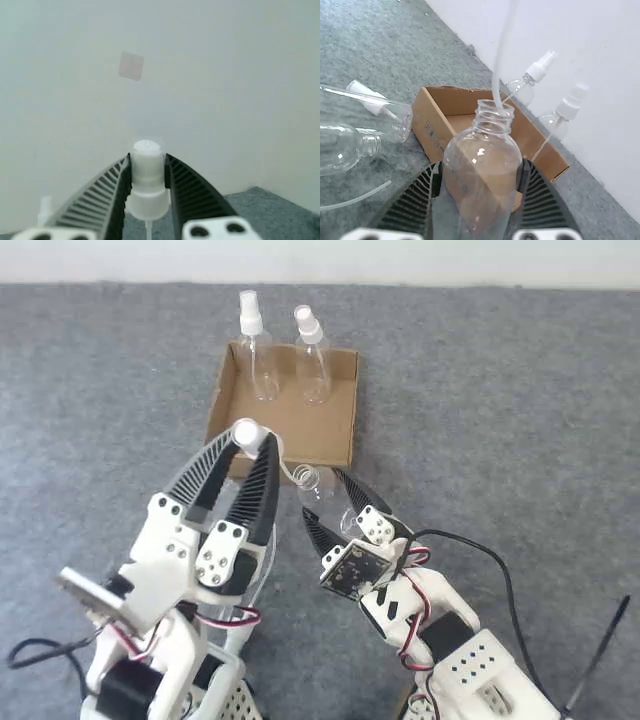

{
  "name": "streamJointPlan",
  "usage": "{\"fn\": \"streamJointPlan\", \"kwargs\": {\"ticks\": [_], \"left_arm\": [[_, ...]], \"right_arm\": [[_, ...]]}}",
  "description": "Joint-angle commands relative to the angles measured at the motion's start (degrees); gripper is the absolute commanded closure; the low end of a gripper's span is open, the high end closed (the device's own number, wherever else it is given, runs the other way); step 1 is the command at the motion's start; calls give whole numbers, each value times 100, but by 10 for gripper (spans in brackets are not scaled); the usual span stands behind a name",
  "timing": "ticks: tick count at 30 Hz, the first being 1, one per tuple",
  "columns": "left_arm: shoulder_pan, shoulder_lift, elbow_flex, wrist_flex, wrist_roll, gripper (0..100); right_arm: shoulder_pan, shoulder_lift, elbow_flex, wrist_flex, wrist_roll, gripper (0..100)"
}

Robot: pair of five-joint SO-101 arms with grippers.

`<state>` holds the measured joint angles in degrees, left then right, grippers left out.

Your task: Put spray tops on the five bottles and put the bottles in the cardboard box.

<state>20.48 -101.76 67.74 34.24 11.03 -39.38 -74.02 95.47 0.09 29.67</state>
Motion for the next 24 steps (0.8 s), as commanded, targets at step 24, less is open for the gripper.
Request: {"fn": "streamJointPlan", "kwargs": {"ticks": [24], "left_arm": [[70, 141, 804, -448, -62, 985]], "right_arm": [[13, -189, 132, -101, 114, 992]]}}
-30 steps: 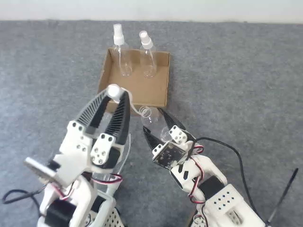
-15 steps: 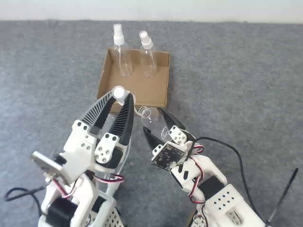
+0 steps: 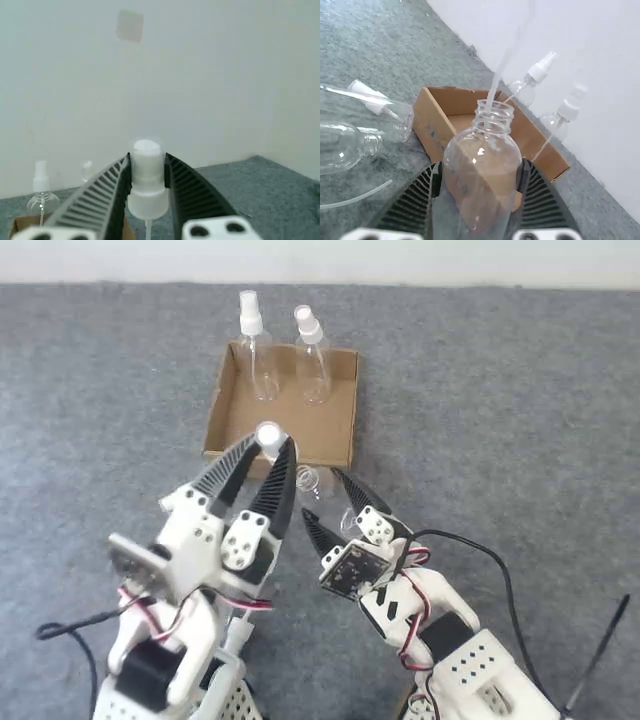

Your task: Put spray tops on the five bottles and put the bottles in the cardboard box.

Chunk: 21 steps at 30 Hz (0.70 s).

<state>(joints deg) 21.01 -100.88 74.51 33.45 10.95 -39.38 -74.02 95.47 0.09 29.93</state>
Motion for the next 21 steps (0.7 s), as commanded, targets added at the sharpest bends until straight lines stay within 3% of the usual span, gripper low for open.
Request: {"fn": "streamJointPlan", "kwargs": {"ticks": [1, 21], "left_arm": [[18, 53, 163, -431, -35, 986], [35, 53, 963, -589, -18, 986]], "right_arm": [[13, -189, 132, -101, 88, 992], [13, -189, 132, -92, 62, 992]]}}
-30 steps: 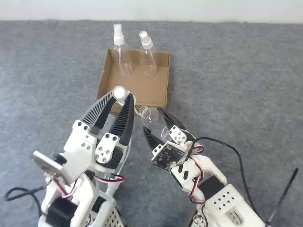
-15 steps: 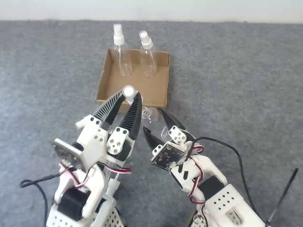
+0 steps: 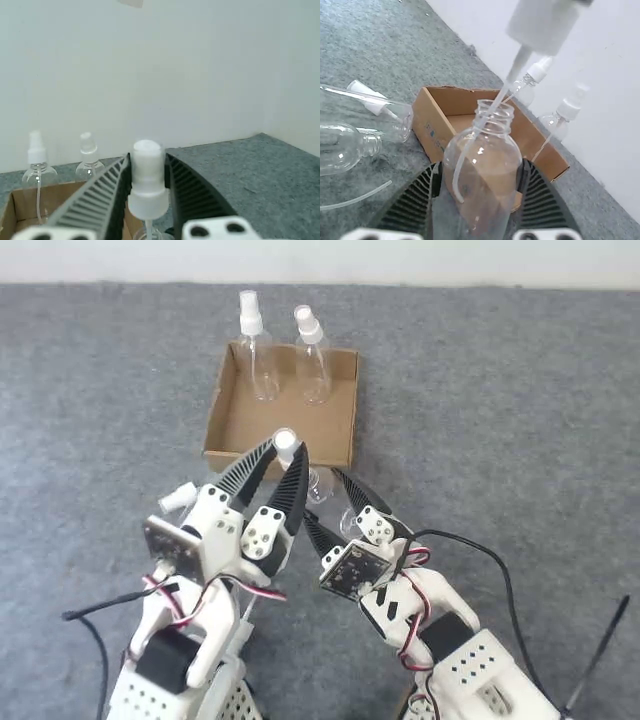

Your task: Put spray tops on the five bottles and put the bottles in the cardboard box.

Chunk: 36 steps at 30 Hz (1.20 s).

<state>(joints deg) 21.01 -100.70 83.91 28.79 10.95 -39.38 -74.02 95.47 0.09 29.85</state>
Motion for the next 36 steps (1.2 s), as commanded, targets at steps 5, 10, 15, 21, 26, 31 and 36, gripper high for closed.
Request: {"fn": "streamJointPlan", "kwargs": {"ticks": [5, 10, 15, 21, 26, 31, 36], "left_arm": [[220, 26, 84, -114, -18, 986], [229, 26, 136, -53, -18, 986], [229, 35, 154, -44, -18, 986], [246, 35, 233, -79, -18, 986], [519, 35, 286, -62, -44, 986], [580, 35, 338, -79, -53, 985], [580, 35, 347, -79, -53, 985]], "right_arm": [[48, -189, 132, -92, 62, 992], [321, -444, 141, -40, 53, 992], [312, -1086, 141, 602, -440, 992], [312, -2141, 141, 1631, -554, 992], [312, -2774, 114, 2264, -563, 992], [312, -2897, 114, 2378, -563, 992], [312, -2941, 114, 2387, -563, 992]]}}
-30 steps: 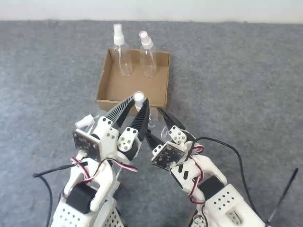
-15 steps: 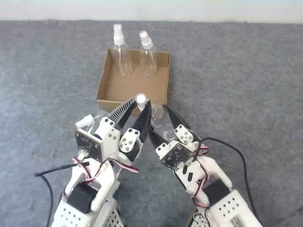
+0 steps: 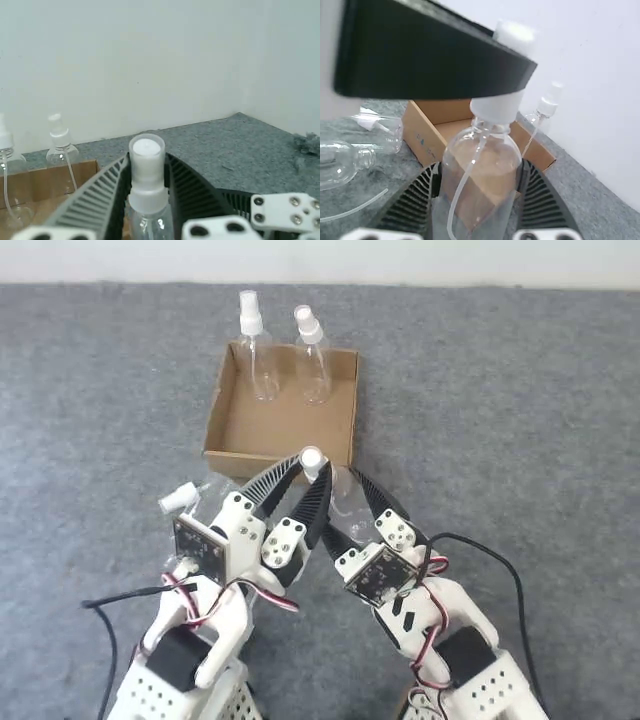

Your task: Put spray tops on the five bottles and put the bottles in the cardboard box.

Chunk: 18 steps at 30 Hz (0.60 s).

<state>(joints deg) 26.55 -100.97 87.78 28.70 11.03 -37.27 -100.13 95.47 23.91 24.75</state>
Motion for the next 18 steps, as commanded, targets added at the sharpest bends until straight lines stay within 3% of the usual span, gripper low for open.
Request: {"fn": "streamJointPlan", "kwargs": {"ticks": [1, 12, 18], "left_arm": [[26, 62, -40, -70, -62, 985], [0, 53, -154, -35, -62, 983], [9, 53, -338, 360, -62, 927]], "right_arm": [[101, -338, 105, -13, -53, 992], [127, -347, 105, -286, -18, 992], [136, -347, 105, -277, -9, 992]]}}
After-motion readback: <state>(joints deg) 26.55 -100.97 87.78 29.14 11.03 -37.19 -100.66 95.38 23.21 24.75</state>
